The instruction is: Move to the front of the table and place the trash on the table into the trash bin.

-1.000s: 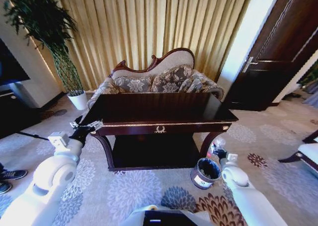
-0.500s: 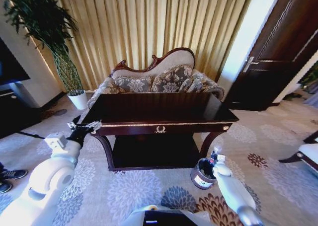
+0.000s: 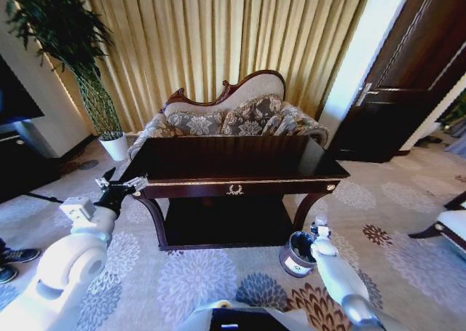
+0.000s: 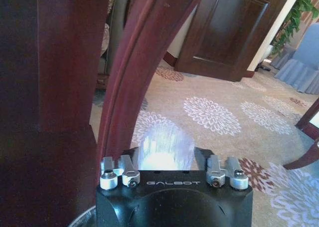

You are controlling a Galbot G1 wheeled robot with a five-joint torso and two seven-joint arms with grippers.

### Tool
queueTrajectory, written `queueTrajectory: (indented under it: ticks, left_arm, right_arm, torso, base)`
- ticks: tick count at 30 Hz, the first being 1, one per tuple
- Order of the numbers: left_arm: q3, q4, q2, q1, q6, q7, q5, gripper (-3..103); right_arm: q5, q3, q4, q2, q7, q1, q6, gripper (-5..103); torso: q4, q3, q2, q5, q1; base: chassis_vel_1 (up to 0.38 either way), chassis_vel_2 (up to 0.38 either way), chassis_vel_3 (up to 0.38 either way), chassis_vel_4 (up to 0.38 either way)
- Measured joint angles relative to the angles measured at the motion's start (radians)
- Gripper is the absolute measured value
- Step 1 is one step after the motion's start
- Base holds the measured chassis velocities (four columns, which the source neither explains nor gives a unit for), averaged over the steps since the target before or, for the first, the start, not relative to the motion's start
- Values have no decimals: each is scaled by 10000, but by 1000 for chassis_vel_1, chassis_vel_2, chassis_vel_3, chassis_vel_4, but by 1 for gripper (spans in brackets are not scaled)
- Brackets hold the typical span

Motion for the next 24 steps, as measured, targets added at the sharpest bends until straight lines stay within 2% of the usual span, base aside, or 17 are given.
queueTrajectory:
  ticks: [1, 4, 7, 8, 9, 13, 24]
  left_arm:
    - [0, -21, 18, 14, -30, 0, 6, 100]
    - [0, -30, 34, 21, -47, 0, 9, 100]
    - [8, -30, 61, 21, -66, -1, 11, 100]
    - [12, -23, 61, 18, -66, -1, 12, 100]
    - [18, -16, 60, 15, -66, -1, 13, 100]
    - [25, -12, 48, 20, -66, -1, 13, 100]
    - [-14, -17, 37, 92, -66, -1, 13, 100]
  right_arm:
    - [-2, 20, 76, -11, 29, -78, -48, 70]
    - [-2, 45, 154, -29, 64, -180, -91, 76]
    - [17, 93, 317, -125, 103, -344, -120, 91]
    - [28, 97, 361, -156, 107, -381, -125, 91]
    - [45, 99, 408, -190, 109, -423, -133, 96]
    - [123, 117, 545, -264, 119, -534, -167, 100]
    - [529, 132, 909, -324, 126, -785, -380, 100]
  torso:
    - [0, 0, 1, 0, 0]
    - [-1, 0, 0, 1, 0]
    - [0, 0, 1, 0, 0]
    - [0, 0, 0, 0, 0]
    - [0, 0, 1, 0, 0]
    - [-1, 0, 1, 0, 0]
    - [-1, 0, 0, 0, 0]
  base:
    - [0, 0, 0, 0]
    - [0, 0, 0, 0]
    - [0, 0, 0, 0]
    - [0, 0, 0, 0]
    - [0, 0, 0, 0]
    - [0, 0, 0, 0]
    - [0, 0, 0, 0]
